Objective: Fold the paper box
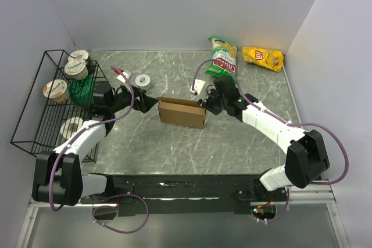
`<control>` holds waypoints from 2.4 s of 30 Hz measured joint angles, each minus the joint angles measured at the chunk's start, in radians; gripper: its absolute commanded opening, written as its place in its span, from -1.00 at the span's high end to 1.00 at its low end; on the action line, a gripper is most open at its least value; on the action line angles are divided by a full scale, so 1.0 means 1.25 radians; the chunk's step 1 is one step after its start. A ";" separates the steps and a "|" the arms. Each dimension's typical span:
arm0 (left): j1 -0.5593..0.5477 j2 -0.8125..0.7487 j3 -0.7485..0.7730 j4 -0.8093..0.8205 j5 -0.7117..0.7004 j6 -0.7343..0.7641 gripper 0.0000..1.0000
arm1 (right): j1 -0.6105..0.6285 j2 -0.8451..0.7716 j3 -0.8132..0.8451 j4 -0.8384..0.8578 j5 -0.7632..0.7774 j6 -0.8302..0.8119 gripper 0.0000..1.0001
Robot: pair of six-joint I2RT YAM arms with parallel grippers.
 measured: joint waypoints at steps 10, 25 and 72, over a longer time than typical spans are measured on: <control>0.001 -0.002 -0.003 0.000 -0.001 -0.003 -0.96 | -0.008 -0.082 -0.020 0.019 -0.030 0.028 -0.22; 0.002 -0.057 -0.023 -0.011 -0.121 -0.125 -0.92 | -0.072 -0.226 -0.092 0.062 -0.142 0.265 -0.08; -0.027 -0.037 -0.027 -0.075 -0.070 -0.006 -0.06 | -0.113 -0.077 -0.105 0.117 -0.210 0.238 0.44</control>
